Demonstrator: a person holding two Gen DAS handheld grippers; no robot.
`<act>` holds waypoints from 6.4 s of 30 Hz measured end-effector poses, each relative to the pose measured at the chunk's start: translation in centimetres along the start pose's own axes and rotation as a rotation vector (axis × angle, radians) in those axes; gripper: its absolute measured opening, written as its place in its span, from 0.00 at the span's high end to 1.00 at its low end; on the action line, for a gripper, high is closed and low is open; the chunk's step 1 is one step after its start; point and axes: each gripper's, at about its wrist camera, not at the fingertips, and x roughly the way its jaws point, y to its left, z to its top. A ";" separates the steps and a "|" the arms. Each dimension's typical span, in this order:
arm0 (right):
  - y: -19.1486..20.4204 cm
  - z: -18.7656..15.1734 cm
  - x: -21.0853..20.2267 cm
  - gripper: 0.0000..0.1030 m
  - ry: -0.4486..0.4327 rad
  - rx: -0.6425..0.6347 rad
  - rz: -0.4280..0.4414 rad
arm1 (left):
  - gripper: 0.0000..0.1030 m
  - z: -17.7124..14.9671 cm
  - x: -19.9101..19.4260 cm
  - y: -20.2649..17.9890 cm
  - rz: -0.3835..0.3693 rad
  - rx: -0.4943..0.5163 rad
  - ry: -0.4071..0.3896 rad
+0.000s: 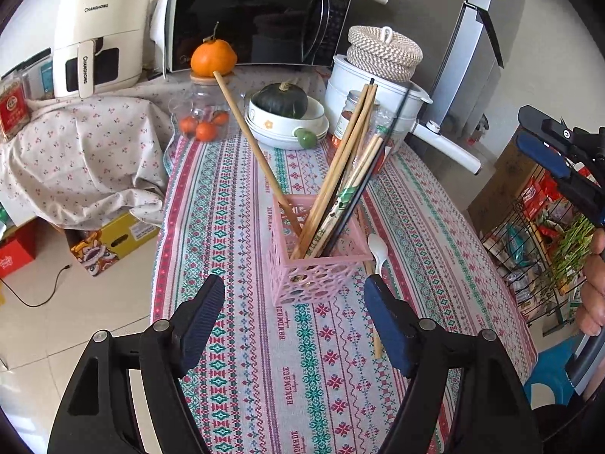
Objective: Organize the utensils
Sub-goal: 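Lower the black chopstick into the pink basket and open the right tool, then move the right tool to the white plastic spoon and grasp it, then lift the white spoon with the right tool while the left grasps the last wooden chopstick, then insert the wooden chopstick into the pink basket with the left tool while the right carries the spoon, then lower the white spoon into the pink basket and open the right tool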
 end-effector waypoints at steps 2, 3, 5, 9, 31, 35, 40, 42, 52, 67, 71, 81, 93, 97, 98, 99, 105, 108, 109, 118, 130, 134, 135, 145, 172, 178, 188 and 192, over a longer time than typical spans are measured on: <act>-0.8 0.0 -0.7 0.51 -0.006 -0.001 -0.017 | 0.24 -0.1 0.1 -0.4 -0.002 0.010 0.005; -1.2 -0.1 -0.9 0.49 -0.006 -0.001 -0.028 | 0.24 -0.2 0.3 -0.6 -0.003 0.014 0.009; -2.1 -0.3 -1.1 0.47 0.004 0.000 -0.050 | 0.23 -0.3 0.5 -0.9 -0.003 0.024 0.020; -3.8 -1.3 -0.4 0.42 0.063 0.006 -0.096 | 0.23 -0.6 1.4 -1.3 -0.002 0.034 0.049; -9.6 -9.3 13.6 0.38 0.544 0.095 -0.278 | 0.23 -1.5 5.6 -1.0 0.026 0.017 0.229; -10.0 -10.0 15.5 0.38 0.584 0.122 -0.281 | 0.23 -1.4 5.6 -0.9 0.027 0.015 0.229; -9.9 -10.5 17.7 0.38 0.612 0.121 -0.305 | 0.23 -1.3 5.5 -1.3 0.022 0.021 0.226; -9.8 -10.5 18.2 0.39 0.596 0.108 -0.330 | 0.23 -1.2 5.4 -1.7 0.019 0.028 0.223; -11.8 -10.1 17.5 0.97 0.637 0.073 -0.358 | 0.23 -2.1 5.2 -6.4 0.003 0.172 0.219; -20.6 -9.2 6.1 0.97 0.586 0.217 -0.357 | 0.73 -0.7 12.3 -18.1 0.052 0.393 0.277; -21.3 -9.6 4.7 0.97 0.585 0.226 -0.343 | 0.78 1.4 16.9 -18.5 0.175 0.396 0.310; -21.5 -8.4 3.8 0.97 0.556 0.218 -0.276 | 0.78 3.8 22.8 -16.1 0.308 0.299 0.438; -20.1 -7.7 3.1 0.97 0.525 0.216 -0.265 | 0.94 3.5 21.5 -15.6 0.183 0.259 0.434; -19.1 -7.0 2.1 0.97 0.485 0.212 -0.273 | 0.94 3.1 17.6 -16.7 0.104 0.300 0.343; -18.8 -6.8 1.8 0.97 0.473 0.204 -0.279 | 0.94 2.9 16.4 -17.0 0.083 0.309 0.316; -18.4 -6.6 1.5 0.97 0.460 0.199 -0.282 | 0.94 2.9 15.1 -17.1 0.061 0.312 0.289; -15.8 -5.5 -0.3 0.97 0.388 0.173 -0.281 | 0.94 2.0 7.1 -17.3 -0.048 0.317 0.129; -14.2 -4.9 -1.2 0.97 0.342 0.157 -0.276 | 0.94 2.0 3.5 -16.2 -0.079 0.317 0.035; -13.7 -4.6 -1.5 0.97 0.325 0.154 -0.272 | 0.94 2.0 2.4 -15.8 -0.092 0.311 0.002; -8.8 -2.9 -2.1 0.97 0.198 0.079 -0.257 | 0.94 4.2 -6.3 -12.1 -0.167 0.206 -0.347; -6.7 -3.1 1.8 0.97 0.210 0.045 -0.245 | 0.94 6.0 -6.1 -6.7 -0.003 0.161 -0.649; -6.7 -3.2 2.5 0.97 0.209 0.046 -0.253 | 0.94 6.2 -4.0 -5.8 0.050 0.169 -0.662; -6.8 -3.2 2.5 0.97 0.204 0.045 -0.259 | 0.94 6.3 -3.4 -5.6 0.050 0.171 -0.660; -7.0 -3.2 2.7 0.97 0.151 0.032 -0.313 | 0.92 5.9 1.1 -3.8 0.023 0.134 -0.532; 5.0 -4.2 11.8 0.95 -0.089 -0.173 -0.355 | 0.57 0.5 0.5 3.3 0.059 0.039 -0.041; 4.0 -4.0 11.0 0.51 -0.067 -0.058 -0.177 | 0.33 0.6 0.4 3.4 0.072 -0.020 -0.020; 2.5 -2.8 4.0 0.23 -0.047 0.061 -0.160 | 0.09 -0.4 -1.9 -0.6 0.140 -0.089 0.004; 2.0 -3.5 0.1 0.14 -0.028 0.003 -0.246 | 0.07 -1.6 -3.7 -3.5 0.173 -0.055 -0.016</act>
